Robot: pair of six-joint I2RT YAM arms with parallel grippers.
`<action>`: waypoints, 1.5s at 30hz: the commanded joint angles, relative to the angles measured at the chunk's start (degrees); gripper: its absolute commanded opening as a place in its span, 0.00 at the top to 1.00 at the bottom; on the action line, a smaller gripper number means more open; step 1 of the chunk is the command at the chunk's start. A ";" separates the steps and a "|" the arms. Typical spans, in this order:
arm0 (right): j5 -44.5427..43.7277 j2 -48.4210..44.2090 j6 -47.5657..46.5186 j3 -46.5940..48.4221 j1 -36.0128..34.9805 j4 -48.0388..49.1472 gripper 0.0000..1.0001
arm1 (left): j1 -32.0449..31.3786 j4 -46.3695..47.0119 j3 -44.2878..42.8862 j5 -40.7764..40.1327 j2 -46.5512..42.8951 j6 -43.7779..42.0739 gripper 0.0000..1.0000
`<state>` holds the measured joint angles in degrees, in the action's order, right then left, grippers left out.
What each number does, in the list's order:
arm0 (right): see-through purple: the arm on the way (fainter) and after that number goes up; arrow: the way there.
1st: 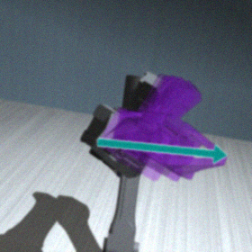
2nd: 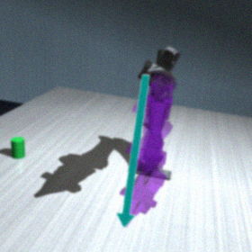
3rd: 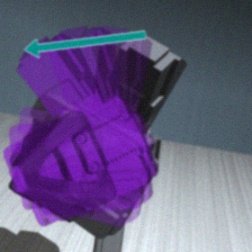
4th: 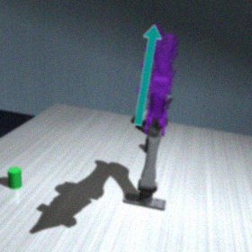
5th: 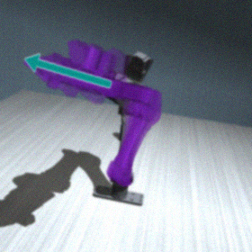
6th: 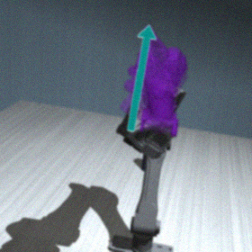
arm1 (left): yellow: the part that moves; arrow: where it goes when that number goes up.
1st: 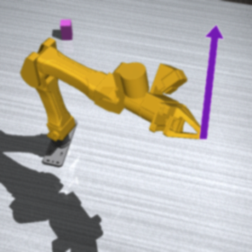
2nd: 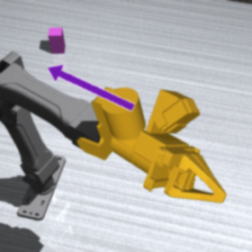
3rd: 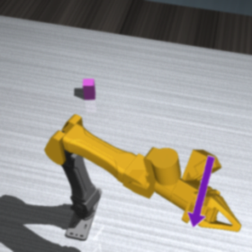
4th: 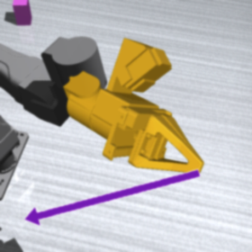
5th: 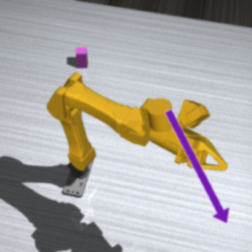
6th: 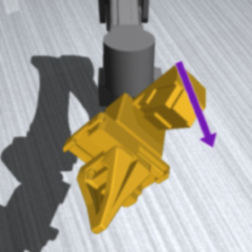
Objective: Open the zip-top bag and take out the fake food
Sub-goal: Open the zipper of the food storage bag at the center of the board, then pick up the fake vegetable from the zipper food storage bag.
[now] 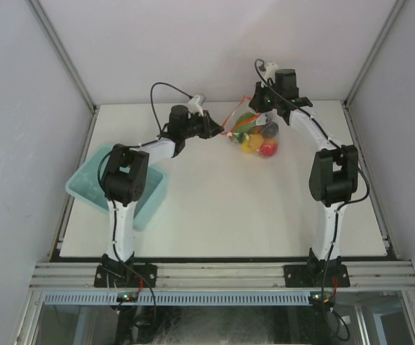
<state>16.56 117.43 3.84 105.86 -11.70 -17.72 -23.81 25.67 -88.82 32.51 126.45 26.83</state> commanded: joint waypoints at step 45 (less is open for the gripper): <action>26.32 6.35 -4.61 10.61 -3.94 -2.03 1.00 | -7.95 -14.85 6.14 -23.28 -19.03 3.26 0.45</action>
<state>40.60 123.59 0.78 113.19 -15.40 -20.40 -30.85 11.46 -78.13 14.11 107.48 28.18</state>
